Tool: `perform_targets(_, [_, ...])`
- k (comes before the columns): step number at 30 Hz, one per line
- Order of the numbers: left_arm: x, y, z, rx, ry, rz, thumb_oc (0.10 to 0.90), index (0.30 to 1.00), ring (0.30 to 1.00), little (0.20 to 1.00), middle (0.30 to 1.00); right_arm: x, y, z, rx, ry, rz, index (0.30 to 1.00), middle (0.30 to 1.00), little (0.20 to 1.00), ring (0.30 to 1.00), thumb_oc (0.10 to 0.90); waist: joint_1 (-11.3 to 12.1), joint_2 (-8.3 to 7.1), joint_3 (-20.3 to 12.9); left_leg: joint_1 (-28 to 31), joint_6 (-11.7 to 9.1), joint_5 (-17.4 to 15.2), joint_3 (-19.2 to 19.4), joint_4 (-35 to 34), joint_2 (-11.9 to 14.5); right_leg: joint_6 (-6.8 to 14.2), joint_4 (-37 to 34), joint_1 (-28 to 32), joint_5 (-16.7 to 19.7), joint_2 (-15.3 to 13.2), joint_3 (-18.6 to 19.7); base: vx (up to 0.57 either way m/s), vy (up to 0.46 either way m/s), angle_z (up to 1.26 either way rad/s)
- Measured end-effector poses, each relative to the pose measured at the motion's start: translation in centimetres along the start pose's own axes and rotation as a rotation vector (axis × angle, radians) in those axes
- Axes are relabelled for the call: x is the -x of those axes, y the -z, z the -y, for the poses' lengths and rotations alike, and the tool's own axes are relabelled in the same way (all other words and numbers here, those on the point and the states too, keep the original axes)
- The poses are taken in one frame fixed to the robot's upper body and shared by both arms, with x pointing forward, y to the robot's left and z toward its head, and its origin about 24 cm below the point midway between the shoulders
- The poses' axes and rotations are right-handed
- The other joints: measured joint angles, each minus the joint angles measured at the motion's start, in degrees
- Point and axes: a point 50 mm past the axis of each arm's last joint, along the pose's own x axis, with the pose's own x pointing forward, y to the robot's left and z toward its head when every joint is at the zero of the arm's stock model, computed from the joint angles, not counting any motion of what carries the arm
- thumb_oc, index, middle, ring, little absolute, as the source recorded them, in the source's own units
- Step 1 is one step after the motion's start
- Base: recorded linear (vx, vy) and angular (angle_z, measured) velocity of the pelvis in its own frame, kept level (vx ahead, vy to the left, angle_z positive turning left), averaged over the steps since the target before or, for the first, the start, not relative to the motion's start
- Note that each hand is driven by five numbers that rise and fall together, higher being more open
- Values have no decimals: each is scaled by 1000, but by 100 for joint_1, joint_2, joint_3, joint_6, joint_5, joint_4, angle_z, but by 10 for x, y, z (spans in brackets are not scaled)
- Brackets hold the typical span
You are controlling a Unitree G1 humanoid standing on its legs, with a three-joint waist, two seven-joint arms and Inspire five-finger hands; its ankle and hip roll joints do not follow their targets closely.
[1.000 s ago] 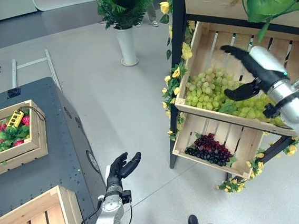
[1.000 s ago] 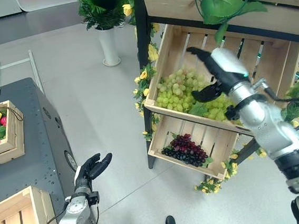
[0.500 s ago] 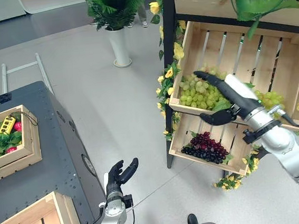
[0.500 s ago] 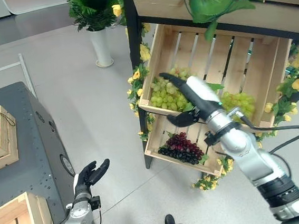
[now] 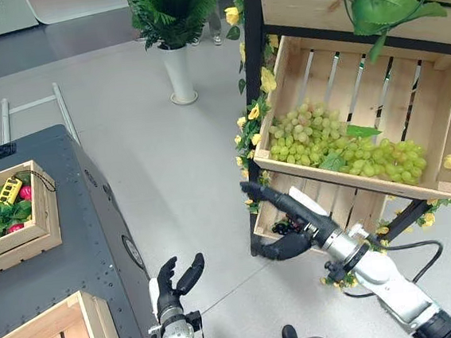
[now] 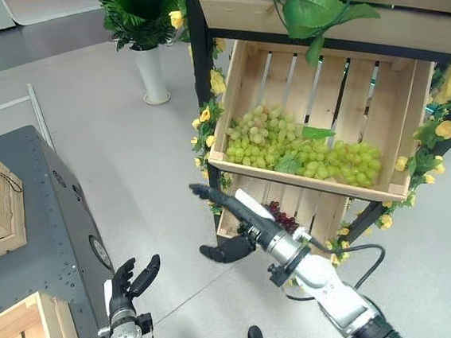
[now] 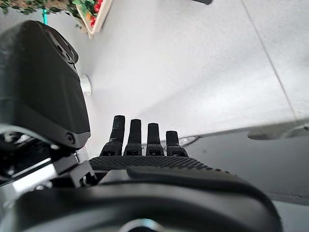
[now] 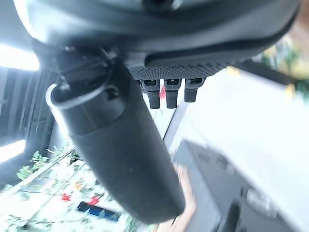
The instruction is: Pick up the fruits from the basket on one side to the basket on the other side
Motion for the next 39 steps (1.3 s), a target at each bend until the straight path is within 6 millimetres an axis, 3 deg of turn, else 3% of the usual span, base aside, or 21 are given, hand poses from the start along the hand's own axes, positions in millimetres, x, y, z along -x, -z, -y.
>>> perform_targets(6, [6,9,4,-90,49,5,800,900,900,900,900,9,46,-27,-97,-76,-169,900,900,900,900,800,233,31,-148,-34,5,2,-124,1,5,-15,0,25,-18,-9,-133,6,-36,11])
perform_targets(9, [10,21,4,-183,92,-16,800,900,900,900,900,21,84,-40,-187,-47,-337,900,900,900,900,800,353,52,-229,-35,4,1,-148,0,15,-27,-1,37,-33,-5,-172,18,-21,3])
perform_targets(11, [15,32,3,-250,128,-50,800,900,900,900,900,45,117,-52,-238,-40,-539,900,900,900,900,800,383,86,-256,-71,4,0,-191,0,10,-50,-1,28,-63,-22,-283,42,-50,10])
perform_targets(15, [25,57,-5,-352,186,-172,800,900,900,900,900,92,156,-74,-308,-14,-845,900,900,900,900,800,420,127,-301,-62,5,-2,-332,-1,23,-44,-2,95,-106,-4,-317,37,-98,14])
perform_targets(22, [27,73,-9,-426,379,-327,800,900,900,900,900,133,175,-78,-366,58,-1056,900,900,900,900,800,361,221,-485,-186,-14,12,-999,-1,77,-111,-2,186,-232,123,-129,-36,-210,27])
perform_targets(28, [36,87,-12,-463,374,-428,800,900,900,900,900,132,178,-74,-346,40,-1119,900,900,900,900,800,385,384,-504,-178,-26,26,-1167,83,300,-280,-20,325,-301,385,-191,-72,-229,18])
perform_targets(30, [35,86,-11,-467,343,-428,800,900,900,900,900,134,179,-73,-352,47,-1135,900,900,900,900,800,415,458,-471,-332,-47,44,-1245,229,311,-347,-20,337,-355,425,-386,-165,-77,45])
perform_targets(31, [33,83,-9,-488,354,-413,800,900,900,900,900,134,179,-72,-353,53,-1136,900,900,900,900,800,409,447,-462,-429,-39,38,-1235,321,320,-371,-22,333,-370,415,-498,-215,-11,74])
perform_targets(32, [32,80,-3,-530,391,-382,800,900,900,900,900,134,179,-68,-349,62,-1136,900,900,900,900,800,421,553,-405,-605,-124,125,-1184,463,330,-429,27,285,-372,472,-635,-204,32,80])
perform_targets(33, [28,74,1,-570,422,-346,800,900,900,900,900,134,180,-64,-345,72,-1140,900,900,900,900,800,386,506,-385,-833,-157,135,-913,702,296,-456,-21,201,-365,415,-677,-193,100,92])
perform_targets(34, [26,70,7,-572,439,-328,800,900,900,900,900,136,181,-61,-346,81,-1163,900,900,900,900,800,380,553,-301,-1015,26,-159,-652,1073,258,-474,-23,161,-357,347,-824,-136,102,66])
perform_targets(36, [23,69,2,-550,433,-344,800,900,900,900,900,137,182,-60,-350,88,-1180,900,900,900,900,800,408,402,-263,-1075,181,-382,-413,1845,-99,-452,-4,133,-325,11,-870,-103,134,17])
perform_targets(37, [23,70,1,-535,432,-361,800,900,900,900,900,135,182,-59,-352,97,-1177,900,900,900,900,800,348,363,-251,-847,271,-444,-256,1765,-335,-396,29,128,-346,-116,-815,-94,150,5])
perform_targets(39, [22,69,3,-532,463,-360,800,900,900,900,900,134,183,-56,-351,130,-1173,900,900,900,900,800,160,500,-242,-414,320,-457,-119,992,-282,-329,28,130,-309,34,-729,-78,103,35])
